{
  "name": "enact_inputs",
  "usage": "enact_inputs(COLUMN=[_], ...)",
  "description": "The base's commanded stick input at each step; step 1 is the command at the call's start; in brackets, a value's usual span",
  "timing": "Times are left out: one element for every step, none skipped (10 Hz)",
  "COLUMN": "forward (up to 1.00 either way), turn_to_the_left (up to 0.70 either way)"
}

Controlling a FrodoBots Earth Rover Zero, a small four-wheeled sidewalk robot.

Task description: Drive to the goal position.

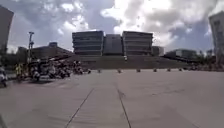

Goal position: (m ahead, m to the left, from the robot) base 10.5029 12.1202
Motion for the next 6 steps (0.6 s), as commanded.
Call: enact_inputs(forward=[1.0, 1.0, 1.0, 1.0, 1.0, 1.0], turn_to_the_left=[0.0, 0.0, 0.0, 0.0, 0.0, 0.0])
